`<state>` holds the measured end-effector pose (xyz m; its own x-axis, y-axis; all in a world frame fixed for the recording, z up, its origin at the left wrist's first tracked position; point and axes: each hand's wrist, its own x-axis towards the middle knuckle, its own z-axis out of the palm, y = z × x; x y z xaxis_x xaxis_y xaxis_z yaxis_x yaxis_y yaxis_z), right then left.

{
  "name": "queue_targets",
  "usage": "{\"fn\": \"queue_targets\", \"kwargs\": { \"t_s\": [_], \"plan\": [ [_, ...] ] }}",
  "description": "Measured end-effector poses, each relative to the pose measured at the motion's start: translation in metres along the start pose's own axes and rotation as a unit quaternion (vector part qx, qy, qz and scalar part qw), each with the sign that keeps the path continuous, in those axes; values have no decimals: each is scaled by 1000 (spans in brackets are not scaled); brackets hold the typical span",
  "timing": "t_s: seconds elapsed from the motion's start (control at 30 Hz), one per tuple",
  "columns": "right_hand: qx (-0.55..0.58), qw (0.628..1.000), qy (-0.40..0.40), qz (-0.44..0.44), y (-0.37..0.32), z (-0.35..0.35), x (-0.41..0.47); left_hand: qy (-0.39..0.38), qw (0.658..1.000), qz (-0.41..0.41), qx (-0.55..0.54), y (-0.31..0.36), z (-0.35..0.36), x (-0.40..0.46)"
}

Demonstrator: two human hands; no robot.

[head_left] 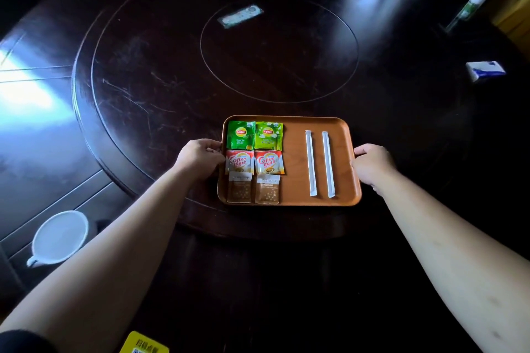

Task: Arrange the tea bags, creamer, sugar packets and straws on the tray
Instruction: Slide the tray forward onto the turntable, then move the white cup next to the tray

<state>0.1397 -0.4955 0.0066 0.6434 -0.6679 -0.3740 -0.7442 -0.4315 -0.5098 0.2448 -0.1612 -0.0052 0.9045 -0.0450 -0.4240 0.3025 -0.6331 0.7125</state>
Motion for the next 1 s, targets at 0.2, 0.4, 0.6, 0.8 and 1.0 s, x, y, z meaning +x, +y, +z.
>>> {"fn": "queue_targets", "kwargs": {
  "t_s": [0.2,0.4,0.6,0.8,1.0],
  "plan": [
    [-1,1000,-13,-3,-2,1,-6,-22,999,0,-37,-1,-6,-4],
    [-10,1000,-1,-15,5,-2,-36,-38,999,32,-1,-18,-26,-31],
    [29,996,-32,-78,2,21,-98,-54,995,55,57,-65,-57,-77],
    [-37,975,-131,-176,-29,81,-163,-13,997,65,36,-129,-103,-126],
    [-151,925,-169,-304,-74,130,-212,95,994,41,25,-197,-158,-165]
  ]
}}
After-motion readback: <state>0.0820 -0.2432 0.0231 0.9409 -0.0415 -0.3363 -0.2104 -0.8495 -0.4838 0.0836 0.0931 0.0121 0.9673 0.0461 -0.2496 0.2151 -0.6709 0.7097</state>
